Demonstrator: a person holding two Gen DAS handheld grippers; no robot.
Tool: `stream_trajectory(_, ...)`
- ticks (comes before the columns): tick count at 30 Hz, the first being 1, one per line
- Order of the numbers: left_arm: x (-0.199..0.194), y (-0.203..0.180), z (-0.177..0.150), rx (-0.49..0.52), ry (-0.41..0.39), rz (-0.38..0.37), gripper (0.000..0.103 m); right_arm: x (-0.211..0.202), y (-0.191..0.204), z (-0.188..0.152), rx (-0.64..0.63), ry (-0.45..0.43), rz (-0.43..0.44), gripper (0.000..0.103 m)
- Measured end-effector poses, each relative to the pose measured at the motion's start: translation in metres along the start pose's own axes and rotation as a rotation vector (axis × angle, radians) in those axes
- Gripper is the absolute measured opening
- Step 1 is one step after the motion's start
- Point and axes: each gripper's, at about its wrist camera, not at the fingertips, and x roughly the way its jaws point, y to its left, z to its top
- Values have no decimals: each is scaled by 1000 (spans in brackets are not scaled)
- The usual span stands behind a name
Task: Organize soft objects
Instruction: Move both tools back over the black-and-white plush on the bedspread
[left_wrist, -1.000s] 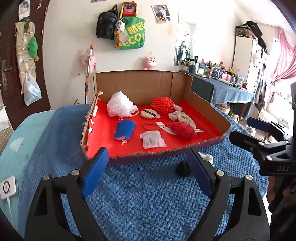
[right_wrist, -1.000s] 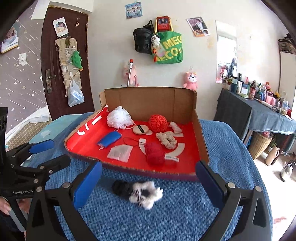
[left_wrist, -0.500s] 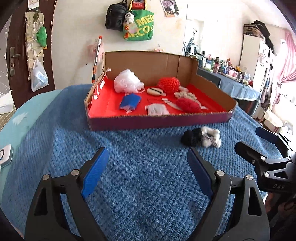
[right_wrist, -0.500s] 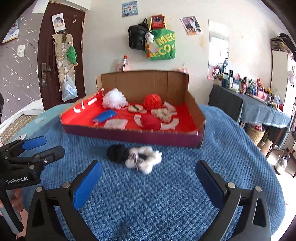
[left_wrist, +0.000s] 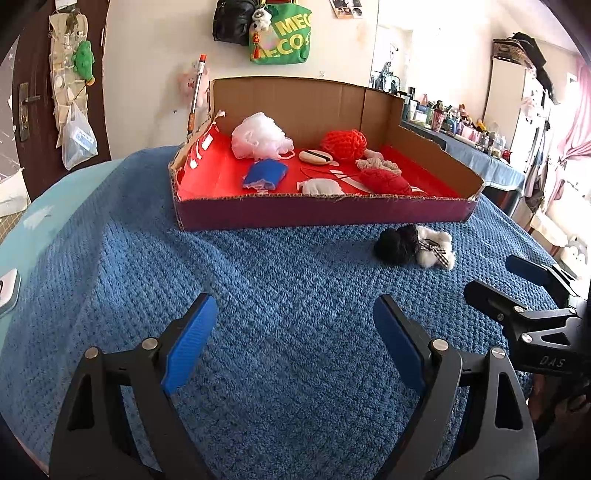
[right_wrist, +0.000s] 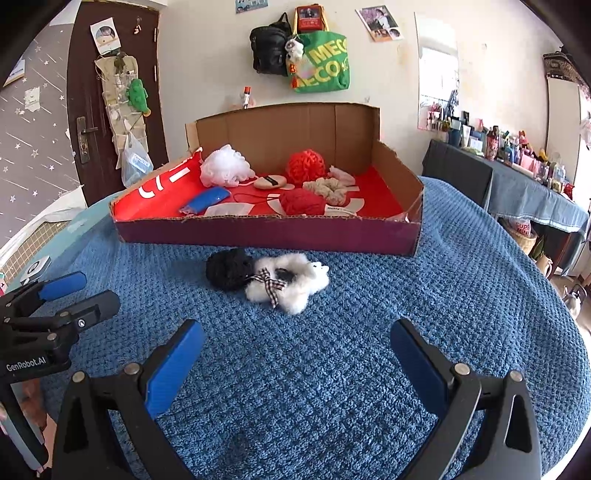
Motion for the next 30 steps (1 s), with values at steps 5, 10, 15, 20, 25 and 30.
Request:
stream_trajectory(5,2,1,9,0,9,-11,87,6,-3,7,0,20,-1,103)
stream_trajectory(10,9,-1,18,12,41,-53,87,15,-7,16,-2,70,9,103)
stream_trajectory(15,19,-4,26,26,74,-91,87,25,-10,23,-17,125,34,103)
stream_trajectory(20,30,-11,36,55,107,-149,86,34,-16,34,-38,170,83,96)
stream_trajectory(25,39,-21,48,100,133,-203,83,43,-17,40,-92,205,102,93)
stream_trajectory(30,46,-31,55,146,162,-246,75,50,-17,43,-142,232,138,92)
